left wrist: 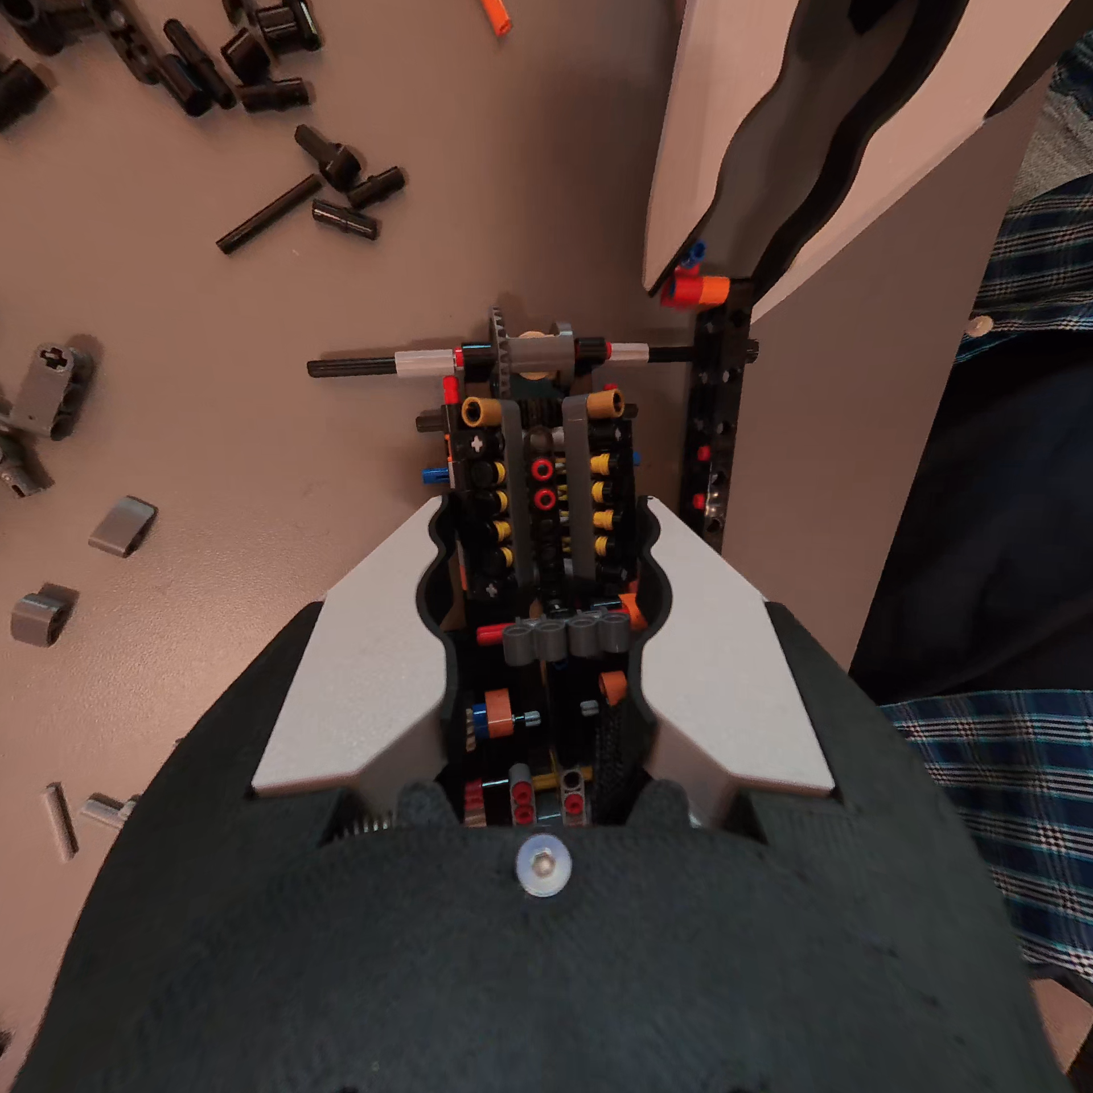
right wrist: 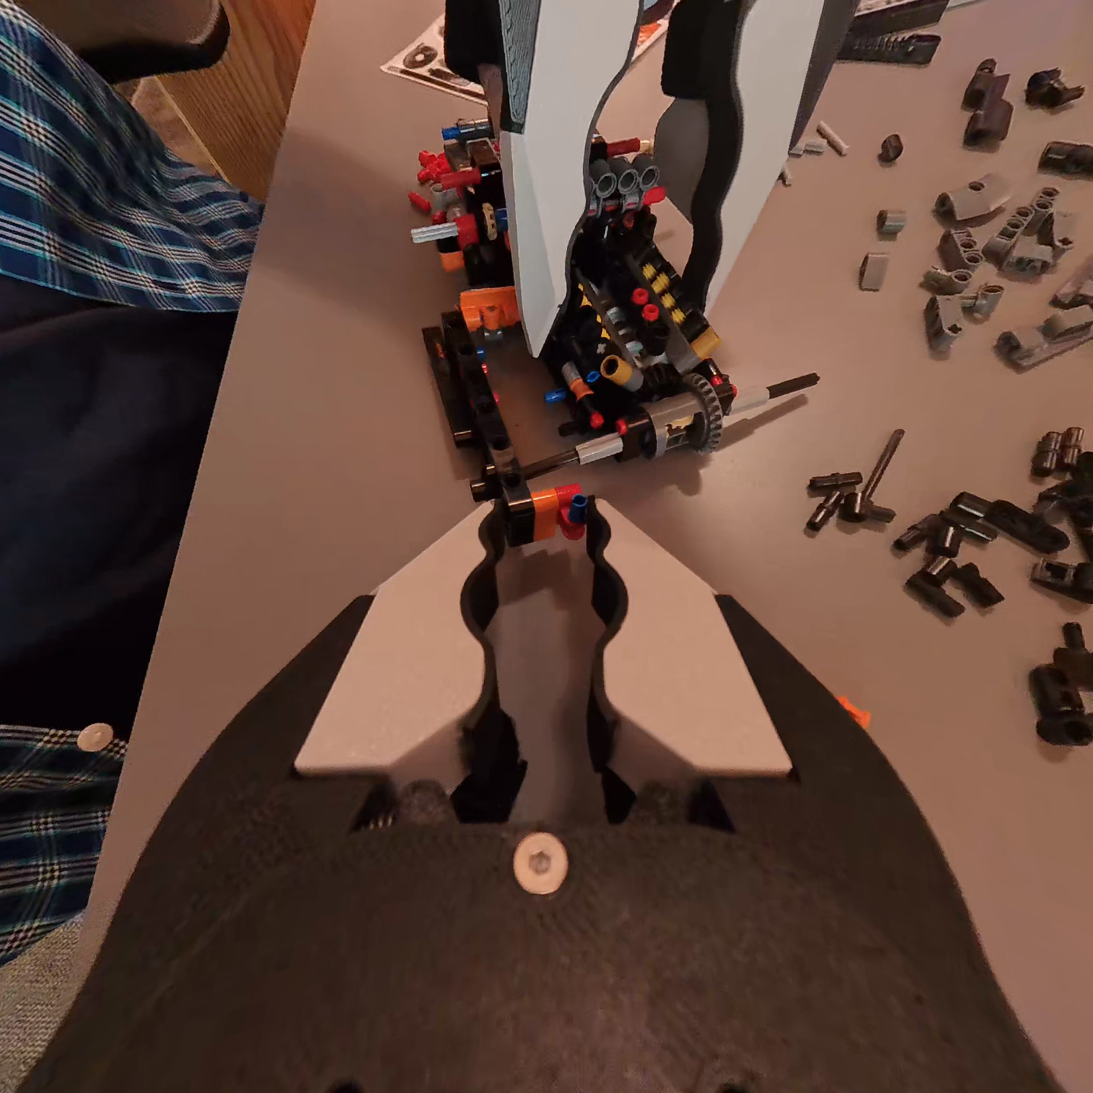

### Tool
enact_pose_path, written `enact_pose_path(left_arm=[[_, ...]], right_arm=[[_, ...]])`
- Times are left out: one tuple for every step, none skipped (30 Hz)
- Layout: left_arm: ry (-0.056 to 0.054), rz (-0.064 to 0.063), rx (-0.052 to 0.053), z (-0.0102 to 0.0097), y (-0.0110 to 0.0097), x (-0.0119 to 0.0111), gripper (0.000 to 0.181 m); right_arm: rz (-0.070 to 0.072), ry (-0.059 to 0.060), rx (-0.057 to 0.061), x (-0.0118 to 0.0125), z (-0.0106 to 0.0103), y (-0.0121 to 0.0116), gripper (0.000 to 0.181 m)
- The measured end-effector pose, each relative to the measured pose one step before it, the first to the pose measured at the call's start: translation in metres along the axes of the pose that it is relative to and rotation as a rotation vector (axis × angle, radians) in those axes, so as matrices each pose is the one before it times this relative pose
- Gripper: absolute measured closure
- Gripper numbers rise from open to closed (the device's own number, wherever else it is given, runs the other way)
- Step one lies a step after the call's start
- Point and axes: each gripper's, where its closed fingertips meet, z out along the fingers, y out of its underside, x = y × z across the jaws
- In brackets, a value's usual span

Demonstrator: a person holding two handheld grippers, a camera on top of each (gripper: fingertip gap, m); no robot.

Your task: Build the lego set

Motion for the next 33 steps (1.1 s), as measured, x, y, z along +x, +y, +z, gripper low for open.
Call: enact_pose_path(left_arm=[[-0.0028, 0.0025, -0.0023, 0.00011, 0.00013, -0.00002, 0.12], [-0.0044, 0.0028, -0.003, 0.00015, 0.00002, 0.0001, 0.12], [-0.0029, 0.0036, -0.0025, 0.00025, 0.0001, 0.0003, 0.12], [-0.0012, 0.0018, -0.0007, 0.00018, -0.00002, 0.00024, 0.12], [-0.0001, -0.0016, 0.0004, 0.00001, -0.00009, 0.00001, 0.12], [0.0003, 0.0007, 0.0011, 0.00007, 0.0, 0.00015, 0.12], [0.0013, 0.0003, 0.0017, 0.00008, 0.0, 0.0003, 0.12], [0.0013, -0.0009, 0.0026, 0.00002, 0.0, 0.00017, 0.12], [-0.0002, -0.0005, 0.0028, -0.00006, -0.00007, -0.00004, 0.12], [-0.0007, 0.0006, 0.0025, 0.00005, 0.00007, -0.00003, 0.12], [0.0006, -0.0016, 0.0029, -0.00007, -0.00012, 0.00004, 0.12], [0.0015, -0.0026, 0.0034, -0.00003, -0.00013, 0.0, 0.12], [0.0011, 0.0, 0.002, -0.00001, -0.00005, 0.00001, 0.12], [0.0013, -0.0001, 0.002, -0.00005, 0.00004, 0.00001, 0.12], [0.0005, -0.0015, 0.0023, 0.00001, -0.00009, 0.00002, 0.12], [0.0002, 0.0, 0.0014, 0.00001, -0.00002, -0.00002, 0.12], [0.0013, -0.0005, 0.0005, 0.00002, 0.00011, 0.00004, 0.12], [0.0027, -0.0022, 0.0005, -0.00011, -0.00014, 0.00005, 0.12], [0.0033, -0.0023, 0.0004, -0.00007, -0.00016, -0.00008, 0.12], [0.0024, -0.0005, -0.0011, -0.00012, -0.00006, 0.00002, 0.12], [0.0008, 0.001, -0.0022, 0.00004, 0.00004, -0.00002, 0.12], [-0.0008, 0.0018, -0.0027, 0.00007, 0.0, 0.00005, 0.12], [-0.0018, 0.0026, -0.0026, 0.00007, 0.00014, 0.00001, 0.12], [-0.0013, 0.0017, -0.0013, 0.00006, 0.0001, 0.00001, 0.12], [-0.0002, -0.0003, 0.0006, -0.00005, -0.00012, 0.00002, 0.12], [-0.0009, 0.0009, 0.001, 0.00007, 0.00001, -0.00003, 0.12], [-0.0014, 0.001, 0.001, 0.00005, 0.00012, -0.00003, 0.12], [0.0004, -0.0016, 0.0018, 0.0, 0.00001, 0.0001, 0.12], [0.0033, -0.0027, 0.0028, -0.00004, -0.00013, 0.00029, 0.12], [0.0039, -0.0028, 0.0032, -0.0001, -0.00017, 0.00017, 0.12], [0.004, -0.0019, 0.0028, -0.00004, -0.00008, 0.0001, 0.12], [0.0041, -0.0024, 0.0017, -0.00018, -0.00009, 0.00011, 0.12], [0.0029, -0.0019, 0.0014, -0.00004, -0.00003, 0.00007, 0.12]], right_arm=[[-0.0066, 0.0101, -0.0026, 0.00079, 0.00004, 0.00048, 0.157], [-0.0098, 0.0137, -0.0016, 0.00122, 0.00001, 0.00042, 0.156], [-0.0068, 0.013, -0.0039, 0.0014, 0.0002, 0.00066, 0.156], [-0.0072, 0.0083, -0.0045, 0.00066, 0.00023, 0.00068, 0.156], [-0.0124, 0.0106, -0.002, 0.00052, 0.00024, 0.00025, 0.156], [-0.0146, 0.0105, -0.0012, 0.00037, 0.00019, 0.0002, 0.156], [-0.0141, 0.0106, -0.0003, 0.00037, 0.00013, 0.00024, 0.156], [-0.0093, 0.01, -0.0026, 0.00081, 0.00025, 0.00029, 0.156], [-0.008, 0.0062, -0.0005, 0.00048, 0.00035, -0.0001, 0.156], [-0.0092, 0.0057, 0.0034, 0.00015, -0.00005, -0.00066, 0.156], [-0.0202, 0.0125, 0.0017, 0.00026, 0.00006, -0.00019, 0.155], [-0.0192, 0.0128, -0.001, -0.00001, 0.00023, 0.0002, 0.155], [-0.0112, 0.0021, 0.002, -0.00122, -0.00004, -0.00034, 0.155], [-0.0059, -0.0026, 0.0021, -0.00101, -0.0002, -0.00027, 0.155], [0.0033, -0.0022, 0.0005, 0.00008, -0.00004, -0.00008, 0.155], [-0.0008, -0.0038, 0.0042, -0.0004, -0.00042, -0.00055, 0.156], [-0.0024, -0.0072, 0.0089, -0.0008, -0.00075, -0.00124, 0.156], [-0.005, -0.0089, 0.0079, -0.00128, -0.00058, -0.00106, 0.156], [-0.0099, -0.0073, 0.0046, -0.00138, -0.00028, -0.00068, 0.156], [-0.0018, 0.0005, -0.0009, 0.00009, 0.00007, 0.00015, 0.156], [0.0015, 0.0006, -0.0024, 0.00024, 0.00022, 0.00033, 0.156], [0.0006, -0.0002, -0.0015, 0.00002, 0.00013, 0.00017, 0.156], [-0.0013, -0.0003, -0.0003, -0.00017, 0.0001, 0.00006, 0.156], [-0.0029, 0.0056, -0.0028, 0.00075, 0.00028, 0.0004, 0.156], [-0.0002, 0.0073, -0.0082, 0.00091, 0.00085, 0.00109, 0.156], [0.0009, 0.006, -0.0064, 0.00086, 0.0008, 0.00074, 0.156], [-0.0047, 0.0053, 0.001, 0.00036, 0.00016, -0.00029, 0.156], [-0.0111, 0.0057, 0.0049, -0.00016, -0.0003, -0.00068, 0.156], [-0.0069, 0.0045, 0.0029, -0.00015, -0.00025, -0.00037, 0.156], [-0.0051, 0.0043, 0.002, 0.00008, -0.00013, -0.00021, 0.156], [-0.0097, 0.0057, 0.0052, -0.00005, -0.00036, -0.0007, 0.156], [-0.0095, 0.0005, 0.0072, -0.00064, -0.00065, -0.00092, 0.156], [0.003, -0.0022, 0.0044, 0.0, -0.00065, -0.00047, 0.156]])
